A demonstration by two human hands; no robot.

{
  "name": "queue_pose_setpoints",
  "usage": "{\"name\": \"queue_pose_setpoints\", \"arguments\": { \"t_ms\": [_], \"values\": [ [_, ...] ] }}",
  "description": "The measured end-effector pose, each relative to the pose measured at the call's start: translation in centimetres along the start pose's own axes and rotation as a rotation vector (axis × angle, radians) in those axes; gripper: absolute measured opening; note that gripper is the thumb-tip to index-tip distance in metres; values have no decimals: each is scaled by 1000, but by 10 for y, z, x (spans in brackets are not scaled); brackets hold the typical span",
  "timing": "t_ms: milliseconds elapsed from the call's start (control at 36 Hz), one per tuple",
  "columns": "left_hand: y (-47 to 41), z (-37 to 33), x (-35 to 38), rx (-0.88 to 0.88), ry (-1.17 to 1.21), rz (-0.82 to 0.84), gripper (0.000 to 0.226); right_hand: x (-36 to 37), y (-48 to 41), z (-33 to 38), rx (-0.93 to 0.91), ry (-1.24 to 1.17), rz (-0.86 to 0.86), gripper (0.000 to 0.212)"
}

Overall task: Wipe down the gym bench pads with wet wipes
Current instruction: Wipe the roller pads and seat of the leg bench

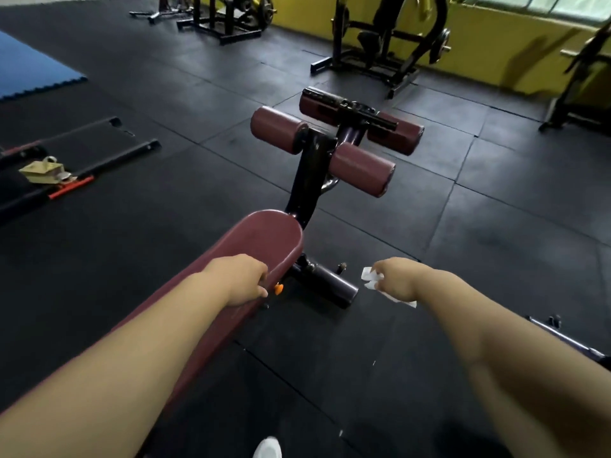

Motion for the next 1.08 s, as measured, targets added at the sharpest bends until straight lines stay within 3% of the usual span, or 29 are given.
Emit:
{"name": "queue_pose_setpoints", "arguments": {
  "t_ms": [56, 139, 361, 639, 944, 1083],
  "values": [
    [-25, 7, -20, 10, -28, -2, 38, -18, -18, -1, -15, -41, -13, 35],
    [-62, 12, -42, 26, -33, -1, 38, -39, -40, -5, -31, -71, -2, 8],
    [-176, -2, -83, 71, -29, -8, 37, -91, -134, -51, -8, -59, -23, 33],
    [-304, -20, -118, 15, 118, -3, 38, -159, -246, -110, -44, -6, -18, 36],
    [-404, 1, -146, -91, 345, -188, 38, -218, -360, -101, -174, -248, -206, 36],
    [-452, 25, -155, -123, 514, -338, 56, -239, -406, -82, -215, -277, -249, 45]
  ]
}}
Point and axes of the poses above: each hand's wrist, its own y-axis away from the middle knuckle, its own x-axis out of the palm, z = x × y, the point moved 4 cm from there along -y, towards the middle knuckle, and after that the axes turned 13 degrees about x, right-handed, at the moved point
